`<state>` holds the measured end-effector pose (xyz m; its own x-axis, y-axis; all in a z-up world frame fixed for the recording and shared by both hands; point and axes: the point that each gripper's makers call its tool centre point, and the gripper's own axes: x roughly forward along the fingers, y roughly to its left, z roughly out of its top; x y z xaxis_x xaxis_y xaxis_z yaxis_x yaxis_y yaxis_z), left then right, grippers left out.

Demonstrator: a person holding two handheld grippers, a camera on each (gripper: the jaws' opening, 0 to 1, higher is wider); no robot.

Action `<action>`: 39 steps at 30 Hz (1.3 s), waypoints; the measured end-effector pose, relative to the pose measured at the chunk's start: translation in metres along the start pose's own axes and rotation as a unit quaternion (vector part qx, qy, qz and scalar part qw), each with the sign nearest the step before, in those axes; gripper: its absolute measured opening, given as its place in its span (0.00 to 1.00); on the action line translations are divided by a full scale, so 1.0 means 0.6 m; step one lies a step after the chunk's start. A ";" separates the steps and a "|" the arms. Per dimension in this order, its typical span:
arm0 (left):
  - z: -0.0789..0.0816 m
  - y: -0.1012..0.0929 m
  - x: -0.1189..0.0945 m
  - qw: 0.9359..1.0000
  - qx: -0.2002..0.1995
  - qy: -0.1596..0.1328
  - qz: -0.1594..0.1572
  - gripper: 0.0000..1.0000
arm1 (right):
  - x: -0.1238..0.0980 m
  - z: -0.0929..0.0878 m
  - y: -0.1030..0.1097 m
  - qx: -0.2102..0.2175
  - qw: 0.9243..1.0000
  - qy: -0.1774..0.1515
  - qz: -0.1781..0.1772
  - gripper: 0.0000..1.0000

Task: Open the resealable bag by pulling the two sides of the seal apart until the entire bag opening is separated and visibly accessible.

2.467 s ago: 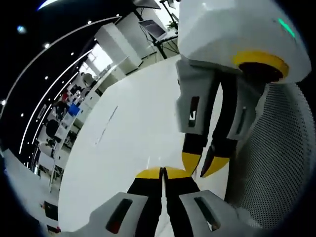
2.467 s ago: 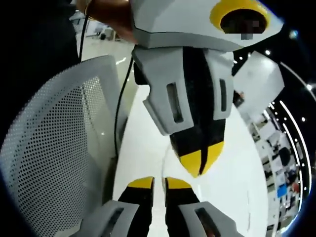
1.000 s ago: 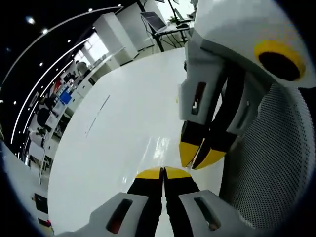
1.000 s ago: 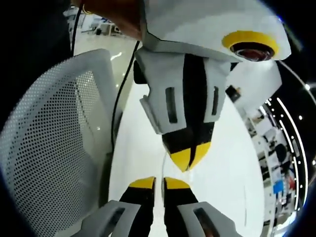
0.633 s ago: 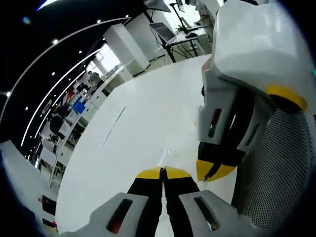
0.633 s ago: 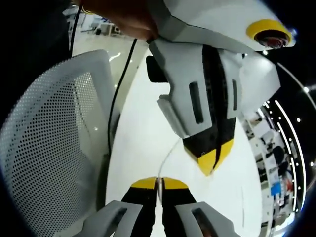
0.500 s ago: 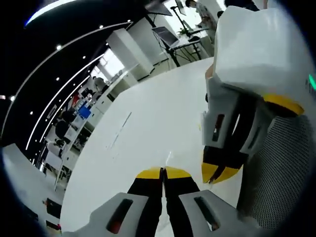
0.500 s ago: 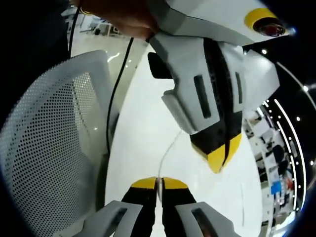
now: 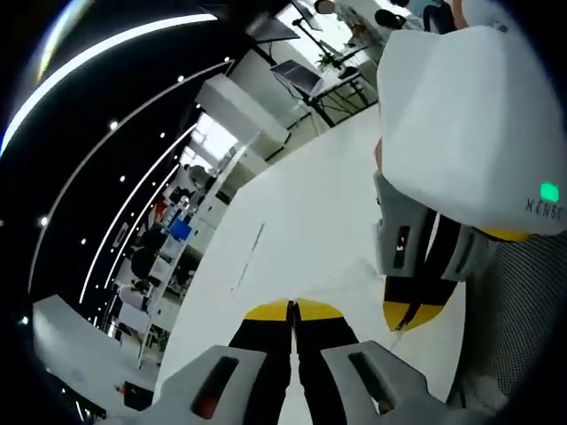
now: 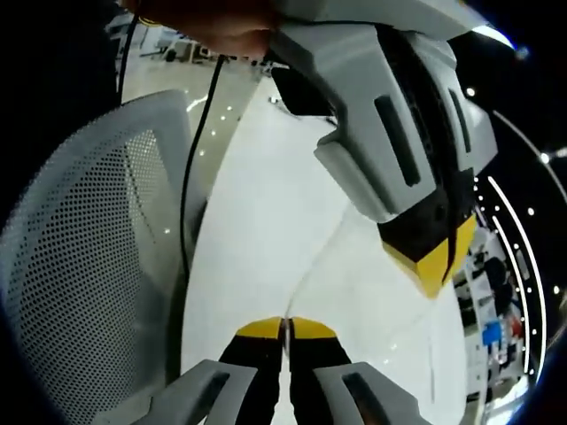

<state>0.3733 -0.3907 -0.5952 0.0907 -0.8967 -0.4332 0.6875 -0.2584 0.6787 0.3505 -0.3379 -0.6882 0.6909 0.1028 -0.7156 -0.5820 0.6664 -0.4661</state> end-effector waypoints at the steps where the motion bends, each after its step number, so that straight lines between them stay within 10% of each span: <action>1: 0.001 0.002 0.000 1.000 -0.002 -0.001 0.002 0.00 | 0.000 0.000 -0.001 0.001 1.000 -0.001 -0.001 0.00; 19: 0.031 0.040 -0.003 0.998 0.040 -0.021 0.039 0.00 | -0.020 -0.008 -0.062 0.017 0.998 0.000 -0.058 0.00; 39: -0.059 -0.100 0.019 0.996 0.033 0.021 -0.085 0.00 | 0.007 -0.021 0.023 0.089 0.996 0.004 0.002 0.00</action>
<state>0.3589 -0.3728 -0.6620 0.0086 -0.8224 -0.5688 0.6470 -0.4292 0.6303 0.3401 -0.3378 -0.7041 0.6847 0.1015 -0.7217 -0.4997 0.7862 -0.3635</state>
